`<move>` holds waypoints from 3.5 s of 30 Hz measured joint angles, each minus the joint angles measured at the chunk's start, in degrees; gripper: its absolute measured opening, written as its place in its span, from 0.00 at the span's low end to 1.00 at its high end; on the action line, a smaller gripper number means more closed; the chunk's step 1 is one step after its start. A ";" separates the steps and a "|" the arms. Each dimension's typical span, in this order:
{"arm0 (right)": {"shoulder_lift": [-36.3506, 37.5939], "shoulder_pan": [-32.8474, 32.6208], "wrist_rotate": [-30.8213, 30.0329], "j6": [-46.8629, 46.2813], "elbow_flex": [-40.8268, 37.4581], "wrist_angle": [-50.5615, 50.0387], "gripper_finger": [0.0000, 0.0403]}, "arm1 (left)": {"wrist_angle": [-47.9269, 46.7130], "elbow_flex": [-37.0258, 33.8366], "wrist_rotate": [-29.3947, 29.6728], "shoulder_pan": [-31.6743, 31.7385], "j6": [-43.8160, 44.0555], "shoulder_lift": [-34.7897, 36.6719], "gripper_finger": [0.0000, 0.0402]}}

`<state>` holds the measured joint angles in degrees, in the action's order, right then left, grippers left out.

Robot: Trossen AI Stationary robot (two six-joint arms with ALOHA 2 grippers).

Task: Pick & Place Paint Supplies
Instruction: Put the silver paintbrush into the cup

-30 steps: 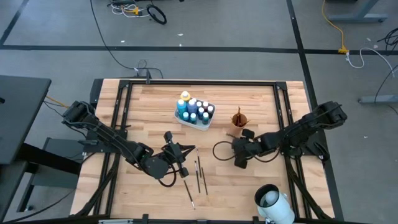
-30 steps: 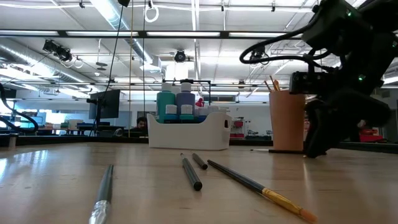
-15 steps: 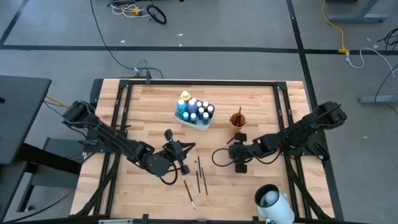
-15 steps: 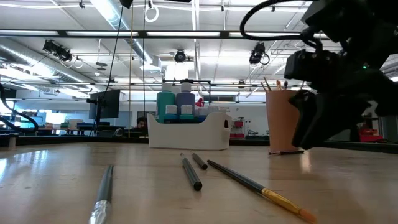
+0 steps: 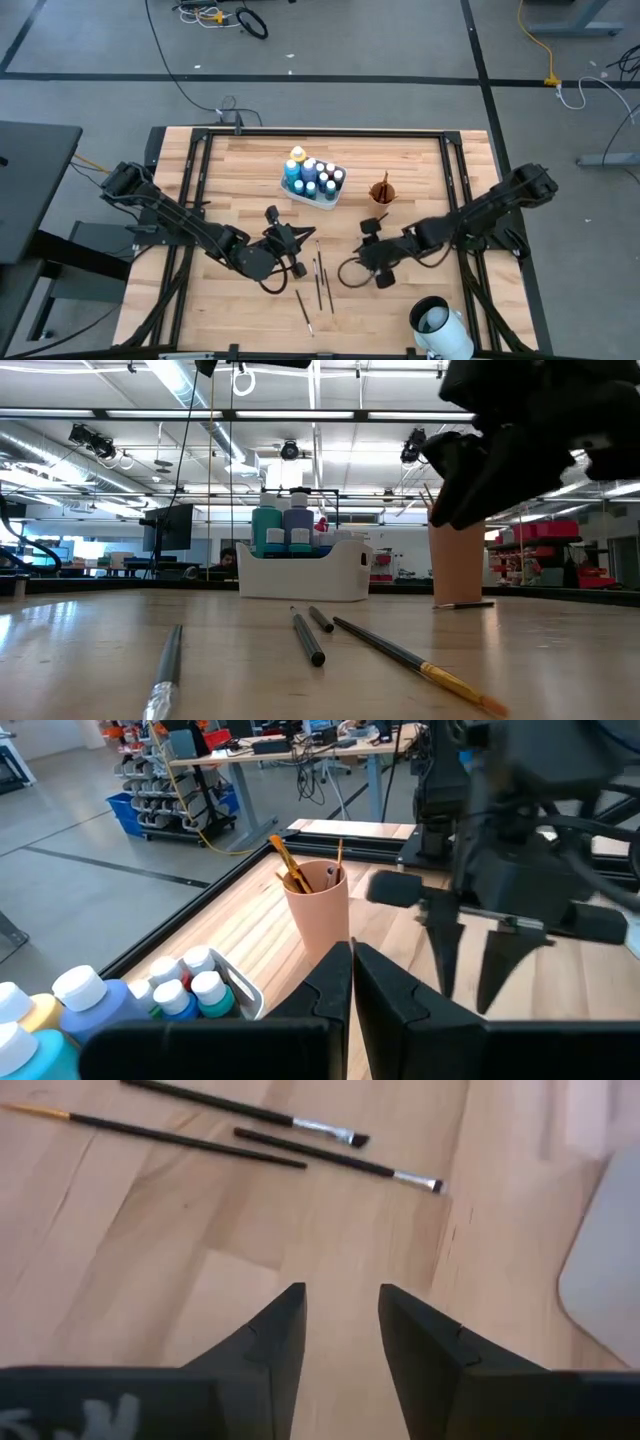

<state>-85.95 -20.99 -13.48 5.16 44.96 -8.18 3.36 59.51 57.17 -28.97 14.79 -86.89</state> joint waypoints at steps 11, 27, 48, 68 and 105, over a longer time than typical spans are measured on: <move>-9.89 8.40 8.42 8.85 8.11 -15.16 0.36 | 0.47 0.00 -0.01 0.07 0.00 0.00 0.06; -13.75 14.43 6.88 15.33 8.11 -15.09 0.37 | 0.00 0.00 -0.24 0.09 -0.52 0.00 0.06; -15.34 17.94 14.37 17.36 7.92 -12.80 0.12 | -0.10 0.00 -0.42 0.09 -0.66 0.00 0.06; -4.00 10.53 14.02 9.69 16.14 -19.57 0.00 | -0.04 0.00 -0.44 0.09 -0.66 0.00 0.06; 29.68 12.13 -20.16 2.72 -32.09 50.26 0.01 | 0.05 0.00 -7.91 0.25 -0.44 0.00 0.06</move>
<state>-56.27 -8.86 -33.65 7.88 12.88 42.08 3.41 59.51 49.25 -28.72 14.35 -86.89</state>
